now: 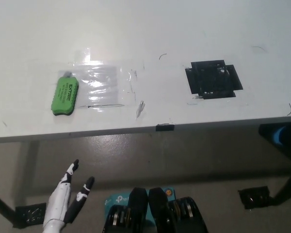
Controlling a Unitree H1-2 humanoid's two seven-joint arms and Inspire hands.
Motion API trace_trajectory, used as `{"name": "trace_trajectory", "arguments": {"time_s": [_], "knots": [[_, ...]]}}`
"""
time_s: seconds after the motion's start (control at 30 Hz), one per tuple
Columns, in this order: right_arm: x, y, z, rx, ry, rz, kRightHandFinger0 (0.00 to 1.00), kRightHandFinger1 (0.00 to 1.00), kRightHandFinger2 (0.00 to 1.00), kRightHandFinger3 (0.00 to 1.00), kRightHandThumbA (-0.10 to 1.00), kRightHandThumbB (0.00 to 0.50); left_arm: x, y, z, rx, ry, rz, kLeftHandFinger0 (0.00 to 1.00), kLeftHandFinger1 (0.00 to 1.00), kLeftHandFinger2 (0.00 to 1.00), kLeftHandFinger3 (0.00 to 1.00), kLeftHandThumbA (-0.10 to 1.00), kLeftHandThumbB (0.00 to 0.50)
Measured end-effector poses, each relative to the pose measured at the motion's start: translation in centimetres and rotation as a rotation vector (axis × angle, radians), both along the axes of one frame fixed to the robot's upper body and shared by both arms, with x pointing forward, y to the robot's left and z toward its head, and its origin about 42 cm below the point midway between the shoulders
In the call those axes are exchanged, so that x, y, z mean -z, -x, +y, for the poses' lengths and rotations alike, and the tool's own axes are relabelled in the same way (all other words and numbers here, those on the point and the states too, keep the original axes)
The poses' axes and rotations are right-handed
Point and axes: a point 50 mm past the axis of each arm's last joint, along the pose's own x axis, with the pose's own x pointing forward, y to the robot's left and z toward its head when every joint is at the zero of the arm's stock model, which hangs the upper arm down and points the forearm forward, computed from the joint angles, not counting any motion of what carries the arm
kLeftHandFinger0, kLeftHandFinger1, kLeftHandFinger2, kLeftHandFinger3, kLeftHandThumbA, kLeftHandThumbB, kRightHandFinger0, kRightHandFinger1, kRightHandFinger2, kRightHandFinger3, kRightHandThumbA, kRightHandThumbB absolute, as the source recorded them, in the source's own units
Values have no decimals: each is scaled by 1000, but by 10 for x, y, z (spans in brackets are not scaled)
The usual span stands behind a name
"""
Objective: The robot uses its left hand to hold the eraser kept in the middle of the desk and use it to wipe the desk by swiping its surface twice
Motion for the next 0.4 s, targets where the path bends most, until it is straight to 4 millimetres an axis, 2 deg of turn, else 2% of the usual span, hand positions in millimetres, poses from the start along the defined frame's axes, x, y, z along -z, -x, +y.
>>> {"name": "trace_trajectory", "arguments": {"time_s": [0.03, 0.07, 0.1, 0.13, 0.3, 0.4], "knots": [[0, 0, 0, -2, 1, 0, 1000, 1000, 1000, 1000, 1000, 291, 0, 0, 1, -3, 13, 2, 1000, 1000, 1000, 1000, 1000, 279], [0, -1, 0, -7, 1, 3, 1000, 1000, 1000, 1000, 1000, 293, 0, 0, 1, -6, 31, 5, 1000, 1000, 1000, 1000, 1000, 269], [0, -1, 0, -12, 2, 5, 1000, 1000, 1000, 1000, 1000, 303, 0, 0, 2, -8, 43, 8, 1000, 1000, 1000, 1000, 1000, 293], [0, -2, 0, -16, 4, 7, 1000, 1000, 1000, 1000, 1000, 287, 0, -1, 3, -14, 63, 10, 1000, 1000, 1000, 1000, 1000, 337], [-1, -2, -1, -18, 5, 10, 1000, 1000, 1000, 1000, 1000, 304, -4, -9, 6, -33, 147, 8, 1000, 1000, 1000, 1000, 1000, 338], [-1, -2, -1, -19, 4, 11, 1000, 1000, 1000, 1000, 1000, 304, -6, -11, 7, -32, 170, 5, 1000, 1000, 1000, 1000, 1000, 357]]}}
